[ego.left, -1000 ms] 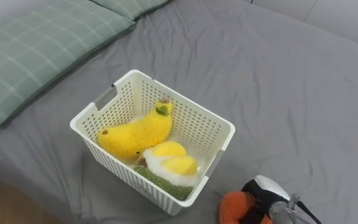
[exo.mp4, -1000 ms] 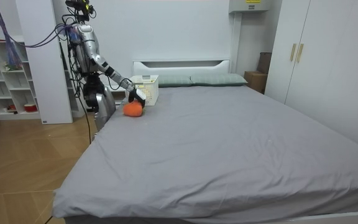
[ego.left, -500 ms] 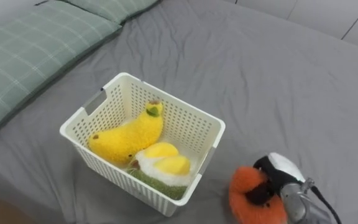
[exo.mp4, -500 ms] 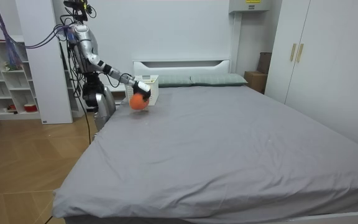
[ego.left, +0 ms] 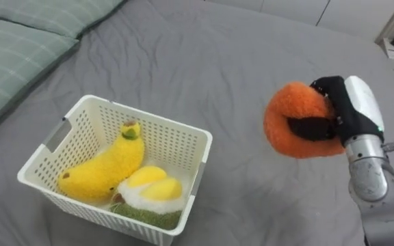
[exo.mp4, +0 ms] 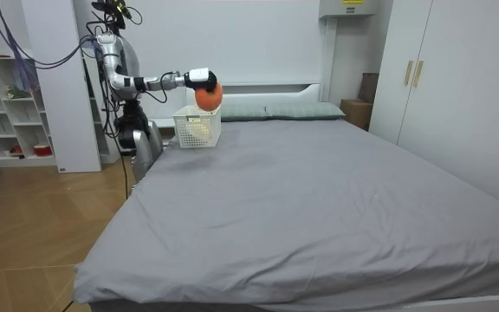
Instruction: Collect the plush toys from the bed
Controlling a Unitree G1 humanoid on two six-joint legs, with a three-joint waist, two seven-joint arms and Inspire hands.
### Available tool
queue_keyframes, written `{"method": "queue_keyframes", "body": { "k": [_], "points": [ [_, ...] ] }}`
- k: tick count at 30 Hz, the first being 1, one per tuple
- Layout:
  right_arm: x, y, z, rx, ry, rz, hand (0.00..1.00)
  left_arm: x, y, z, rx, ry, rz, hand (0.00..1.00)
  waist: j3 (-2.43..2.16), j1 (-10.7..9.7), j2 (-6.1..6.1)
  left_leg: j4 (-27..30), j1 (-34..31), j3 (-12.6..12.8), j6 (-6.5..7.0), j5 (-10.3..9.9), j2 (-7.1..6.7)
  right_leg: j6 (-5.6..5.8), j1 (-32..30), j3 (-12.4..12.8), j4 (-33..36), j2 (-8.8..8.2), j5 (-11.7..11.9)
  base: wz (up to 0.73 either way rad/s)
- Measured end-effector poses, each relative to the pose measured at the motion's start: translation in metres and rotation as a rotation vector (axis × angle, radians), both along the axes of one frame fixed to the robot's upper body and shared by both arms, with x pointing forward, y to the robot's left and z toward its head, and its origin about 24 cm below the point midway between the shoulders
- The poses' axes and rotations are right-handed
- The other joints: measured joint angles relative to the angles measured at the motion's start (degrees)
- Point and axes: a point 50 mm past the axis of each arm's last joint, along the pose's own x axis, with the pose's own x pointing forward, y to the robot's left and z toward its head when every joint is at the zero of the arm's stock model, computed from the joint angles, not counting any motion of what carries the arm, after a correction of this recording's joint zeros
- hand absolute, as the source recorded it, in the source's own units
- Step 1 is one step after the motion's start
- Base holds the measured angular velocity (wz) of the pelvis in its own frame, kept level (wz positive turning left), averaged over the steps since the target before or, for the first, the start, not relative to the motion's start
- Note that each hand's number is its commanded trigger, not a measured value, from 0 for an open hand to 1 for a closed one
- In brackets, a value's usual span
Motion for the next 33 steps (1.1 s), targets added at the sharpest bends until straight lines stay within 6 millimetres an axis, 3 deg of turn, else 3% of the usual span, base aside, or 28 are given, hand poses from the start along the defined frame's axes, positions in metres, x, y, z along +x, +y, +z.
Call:
{"method": "queue_keyframes", "body": {
  "k": [8,12,16,21,25,27,31,33],
  "points": [
    [0.0,0.009,0.018,0.069,-0.041,0.062,1.0,-0.004,-0.007,-0.002,-0.019,0.01,0.006,0.0,-0.13,1.0,1.01,-0.61,0.67,0.54,0.01,0.0,0.09,0.01,0.13,0.12,0.32,-0.07,-0.01,-0.04],
    [0.005,0.022,0.019,0.078,0.0,0.134,1.0,-0.006,-0.011,-0.005,-0.033,0.027,0.009,0.0,-0.11,1.87,0.86,-0.62,0.42,0.3,-0.01,0.01,0.08,0.01,-0.04,0.29,0.27,0.05,-0.01,0.0],
    [0.009,0.035,0.021,0.079,0.027,0.201,1.0,-0.008,-0.01,-0.005,-0.033,0.039,0.006,0.0,-0.03,3.48,-0.07,-0.49,-0.12,-0.38,-0.07,0.05,0.06,0.01,-0.01,-0.61,-0.09,0.09,0.0,0.08],
    [0.021,0.064,0.033,0.1,0.023,0.327,1.0,-0.009,-0.013,-0.007,-0.059,0.059,-0.003,0.0,0.23,6.98,-0.95,-0.27,-0.51,-0.95,-0.07,0.04,-0.03,0.01,-0.09,-0.91,-0.18,0.07,0.0,0.05],
    [0.029,0.088,0.046,0.1,-0.013,0.411,0.99,-0.003,-0.014,-0.008,-0.063,0.054,-0.017,0.0,0.46,7.38,-1.01,1.3,-2.28,-3.69,-0.07,0.05,-0.42,0.02,0.03,-3.45,-0.23,-0.17,0.01,0.36],
    [0.031,0.102,0.046,0.083,-0.005,0.455,0.97,0.001,-0.015,-0.008,-0.068,0.053,-0.027,0.0,0.56,8.89,-0.94,1.67,-2.71,-4.51,-0.09,0.06,-0.55,0.03,0.11,-4.36,-0.22,-0.23,0.01,0.23],
    [0.029,0.113,0.038,0.068,0.042,0.489,0.89,0.005,-0.015,-0.007,-0.067,0.044,-0.029,0.0,0.77,11.42,-0.81,2.14,-3.75,-6.45,0.0,0.26,-1.18,0.04,0.07,-5.8,-0.15,-0.64,0.0,0.25],
    [0.029,0.117,0.032,0.067,0.066,0.504,0.54,0.005,-0.013,-0.007,-0.061,0.043,-0.029,0.0,0.78,13.07,-0.79,2.62,-4.34,-7.14,0.0,0.36,-1.33,0.07,-0.06,-6.76,-0.08,-0.73,0.02,0.22]
  ]
}}
